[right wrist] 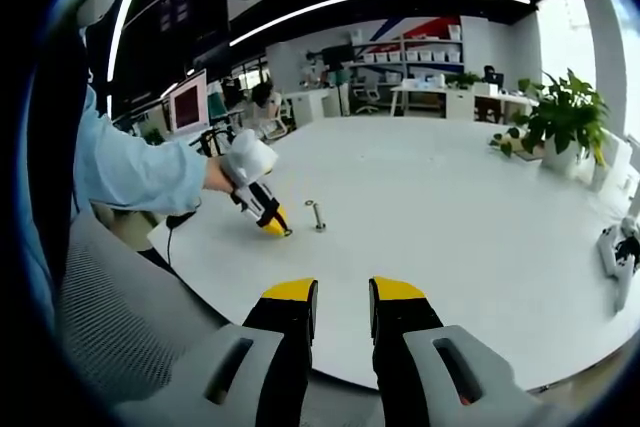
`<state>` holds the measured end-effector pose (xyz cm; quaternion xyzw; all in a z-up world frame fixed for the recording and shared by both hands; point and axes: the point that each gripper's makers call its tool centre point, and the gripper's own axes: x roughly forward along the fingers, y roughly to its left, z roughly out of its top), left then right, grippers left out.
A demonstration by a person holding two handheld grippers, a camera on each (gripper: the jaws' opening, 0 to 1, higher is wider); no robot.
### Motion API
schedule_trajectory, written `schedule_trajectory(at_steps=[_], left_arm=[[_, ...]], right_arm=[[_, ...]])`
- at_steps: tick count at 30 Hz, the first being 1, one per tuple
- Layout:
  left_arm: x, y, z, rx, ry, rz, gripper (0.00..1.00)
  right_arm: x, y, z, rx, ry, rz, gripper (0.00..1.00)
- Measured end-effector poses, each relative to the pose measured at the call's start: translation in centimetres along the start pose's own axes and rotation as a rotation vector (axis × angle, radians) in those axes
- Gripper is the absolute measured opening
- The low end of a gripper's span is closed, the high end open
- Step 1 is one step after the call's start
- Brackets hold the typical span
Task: Place the washer onto the threaded stud by aligning its center hole with the stud, sliding it down to the base, and recovering from edge contact or off-axis alignment until the washer reaches the visible bottom stop.
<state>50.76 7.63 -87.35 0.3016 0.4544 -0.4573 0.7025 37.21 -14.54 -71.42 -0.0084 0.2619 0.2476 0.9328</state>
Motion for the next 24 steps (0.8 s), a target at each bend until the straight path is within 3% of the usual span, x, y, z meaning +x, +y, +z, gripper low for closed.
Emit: schedule_trajectory(at_steps=[8,24], left_arm=[[0.27,-0.4,0.73,-0.008,-0.032,-0.017,0.12],[0.21,-0.69,0.86,0.06,-0.018,-0.001,0.1]], right_arm=[[0.03,0.04,0.05,0.001,0.0,0.0,0.23],[0.03,0.17,0.22,0.002,-0.004,-0.003,0.23]])
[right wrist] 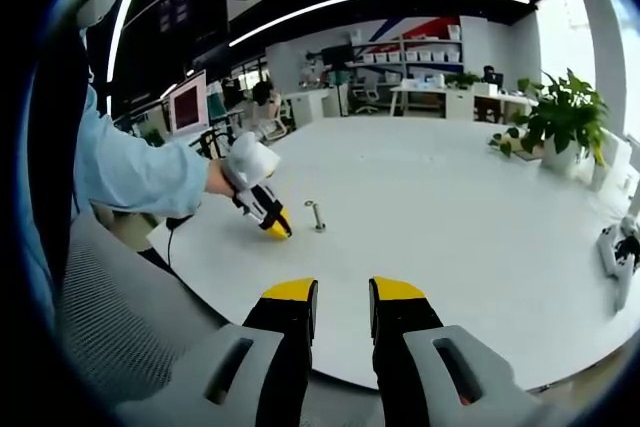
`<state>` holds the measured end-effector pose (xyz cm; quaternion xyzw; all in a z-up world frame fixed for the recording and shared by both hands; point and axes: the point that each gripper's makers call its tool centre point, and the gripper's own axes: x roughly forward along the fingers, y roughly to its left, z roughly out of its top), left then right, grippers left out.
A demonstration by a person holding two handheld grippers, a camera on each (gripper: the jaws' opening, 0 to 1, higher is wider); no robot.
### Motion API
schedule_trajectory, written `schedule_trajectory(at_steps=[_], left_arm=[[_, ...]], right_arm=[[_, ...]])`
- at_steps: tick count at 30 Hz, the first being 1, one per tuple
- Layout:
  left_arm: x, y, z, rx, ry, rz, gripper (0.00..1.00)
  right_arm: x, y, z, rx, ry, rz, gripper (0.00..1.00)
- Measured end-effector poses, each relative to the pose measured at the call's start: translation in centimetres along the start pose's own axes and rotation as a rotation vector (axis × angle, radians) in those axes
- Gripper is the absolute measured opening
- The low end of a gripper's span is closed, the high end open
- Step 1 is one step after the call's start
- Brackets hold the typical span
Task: Place the washer onto the threaded stud by aligning its center hole with the stud, sliding it down to the base, and recovering from edge contact or off-axis alignment until the washer reaches the visible bottom stop.
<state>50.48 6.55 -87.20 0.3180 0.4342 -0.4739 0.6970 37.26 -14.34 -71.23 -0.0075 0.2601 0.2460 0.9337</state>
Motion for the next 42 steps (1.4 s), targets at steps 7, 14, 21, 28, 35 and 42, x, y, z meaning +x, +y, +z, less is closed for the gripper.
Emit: schedule_trajectory(at_steps=[7,14,21,28,35,42], left_arm=[[-0.3,0.1,0.0,0.02,-0.009,0.018,0.09],[-1.7,0.4,1.7,0.007,-0.053,0.026,0.09],[-2.9,0.8,3.6,0.009,-0.088,0.042,0.09],[-4.3,1.4,6.0,0.019,-0.13,0.065,0.09],[-4.3,1.8,7.6,0.037,-0.148,0.07,0.09],[-3.5,2.1,8.5,0.059,-0.146,0.061,0.09]], right_arm=[[0.0,0.0,0.0,0.0,0.0,0.001,0.23],[-0.1,-0.2,-0.2,-0.001,0.0,0.002,0.23],[-0.2,-0.4,-0.3,-0.001,-0.003,0.002,0.23],[-0.1,-0.3,-0.2,-0.001,-0.01,0.001,0.23],[-0.1,-0.1,-0.1,-0.001,-0.013,0.0,0.23],[-0.1,-0.1,0.0,0.001,-0.012,0.0,0.23]])
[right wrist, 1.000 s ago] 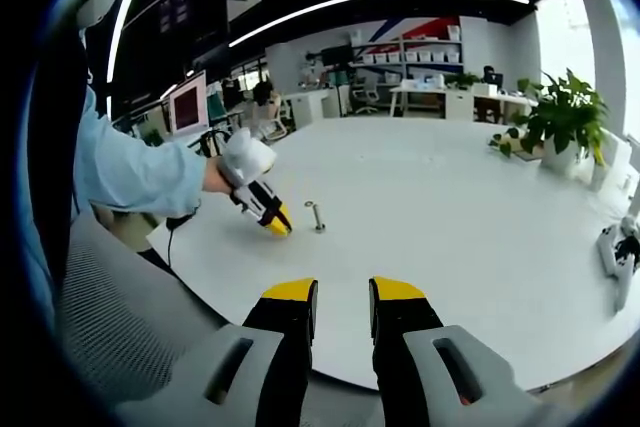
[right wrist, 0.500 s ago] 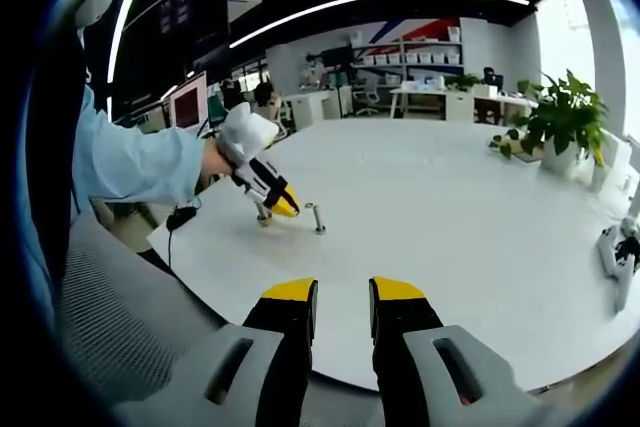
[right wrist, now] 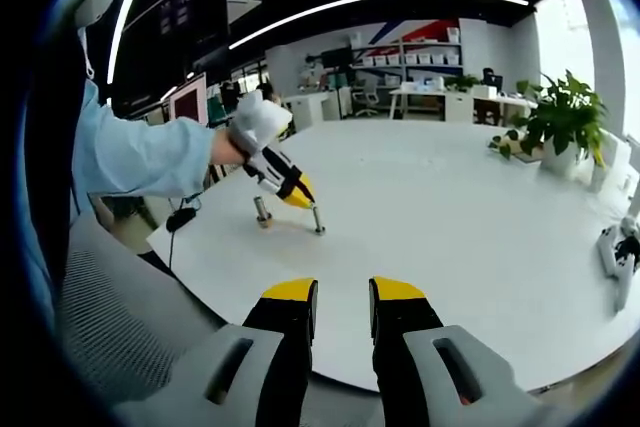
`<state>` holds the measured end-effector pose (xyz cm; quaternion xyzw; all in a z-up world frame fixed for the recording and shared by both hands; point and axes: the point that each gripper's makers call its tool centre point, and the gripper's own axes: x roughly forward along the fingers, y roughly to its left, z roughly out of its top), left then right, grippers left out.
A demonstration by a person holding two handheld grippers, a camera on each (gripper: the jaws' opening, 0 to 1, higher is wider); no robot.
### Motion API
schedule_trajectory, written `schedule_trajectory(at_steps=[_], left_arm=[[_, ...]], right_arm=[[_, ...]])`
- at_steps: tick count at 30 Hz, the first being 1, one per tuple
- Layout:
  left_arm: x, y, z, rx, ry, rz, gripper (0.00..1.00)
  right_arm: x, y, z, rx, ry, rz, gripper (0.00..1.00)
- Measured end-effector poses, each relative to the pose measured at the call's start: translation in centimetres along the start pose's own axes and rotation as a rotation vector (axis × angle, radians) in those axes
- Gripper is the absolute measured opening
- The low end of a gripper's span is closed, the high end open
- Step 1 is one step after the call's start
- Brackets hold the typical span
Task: Place the washer onto the threaded stud by aligning its center hole with the stud, sliding it down to the base, and recovering from edge contact or off-axis alignment until the washer reaches the visible bottom stop.
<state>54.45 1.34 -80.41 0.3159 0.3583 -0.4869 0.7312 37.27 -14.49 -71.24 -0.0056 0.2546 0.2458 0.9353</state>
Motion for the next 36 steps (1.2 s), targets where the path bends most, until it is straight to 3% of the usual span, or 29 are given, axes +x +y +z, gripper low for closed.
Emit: schedule_trajectory(at_steps=[16,31,36], left_arm=[[1.1,-0.4,-0.6,0.007,0.029,-0.041,0.09],[0.9,-0.5,-0.5,0.025,0.016,-0.041,0.1],[0.2,0.1,-0.3,-0.003,-0.011,-0.036,0.09]], right_arm=[[0.1,0.0,0.0,0.004,0.007,-0.002,0.23],[-0.1,-0.2,-0.1,0.004,0.003,-0.003,0.23],[0.0,-0.1,-0.1,0.005,0.004,-0.003,0.23]])
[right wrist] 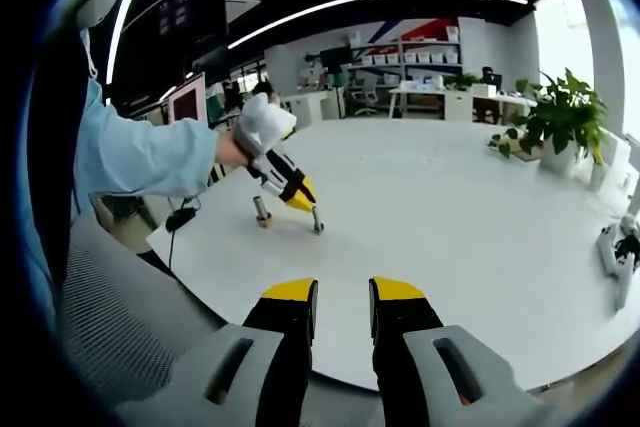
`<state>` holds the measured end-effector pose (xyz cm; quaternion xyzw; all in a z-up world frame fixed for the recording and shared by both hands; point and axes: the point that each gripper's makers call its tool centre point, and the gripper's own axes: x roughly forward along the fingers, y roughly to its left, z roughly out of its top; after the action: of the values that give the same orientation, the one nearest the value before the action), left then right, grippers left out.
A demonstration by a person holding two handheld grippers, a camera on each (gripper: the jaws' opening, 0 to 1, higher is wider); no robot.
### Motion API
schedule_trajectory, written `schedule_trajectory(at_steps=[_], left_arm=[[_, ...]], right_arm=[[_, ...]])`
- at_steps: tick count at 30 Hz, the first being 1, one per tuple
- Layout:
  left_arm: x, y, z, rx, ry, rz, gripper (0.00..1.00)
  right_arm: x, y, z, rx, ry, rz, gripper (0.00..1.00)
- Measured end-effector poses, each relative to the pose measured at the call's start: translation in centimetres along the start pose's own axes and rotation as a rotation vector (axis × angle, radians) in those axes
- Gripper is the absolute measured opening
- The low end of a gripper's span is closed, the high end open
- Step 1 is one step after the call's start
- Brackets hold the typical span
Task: Place the washer onto the threaded stud by aligning its center hole with the stud, sliding it down to the base, and recovering from edge contact or off-axis alignment until the washer reaches the visible bottom stop.
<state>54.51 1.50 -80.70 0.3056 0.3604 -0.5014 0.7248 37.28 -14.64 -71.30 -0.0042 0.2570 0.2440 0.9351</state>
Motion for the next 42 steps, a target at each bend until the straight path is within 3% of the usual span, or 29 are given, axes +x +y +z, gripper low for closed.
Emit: schedule_trajectory(at_steps=[3,7,20,30,39,42], left_arm=[[-0.7,0.5,0.2,-0.036,-0.026,-0.001,0.09],[-1.6,1.4,-0.5,-0.036,-0.016,0.019,0.1],[-3.0,5.2,-4.6,-0.039,0.065,0.082,0.11],[-0.9,7.2,-6.8,-0.042,0.118,0.071,0.11],[1.5,7.6,-8.4,0.024,0.186,0.032,0.11],[2.0,7.8,-8.3,0.014,0.182,0.024,0.11]], right_arm=[[0.0,0.0,0.0,0.0,0.0,0.001,0.23],[0.0,0.0,-0.1,-0.001,0.003,0.002,0.23],[0.1,0.0,-0.2,-0.002,0.01,0.004,0.23],[0.1,0.2,-0.2,-0.002,0.013,0.005,0.23],[0.2,0.4,-0.5,-0.01,0.038,0.013,0.23],[0.2,0.3,-0.6,-0.003,0.042,0.013,0.23]])
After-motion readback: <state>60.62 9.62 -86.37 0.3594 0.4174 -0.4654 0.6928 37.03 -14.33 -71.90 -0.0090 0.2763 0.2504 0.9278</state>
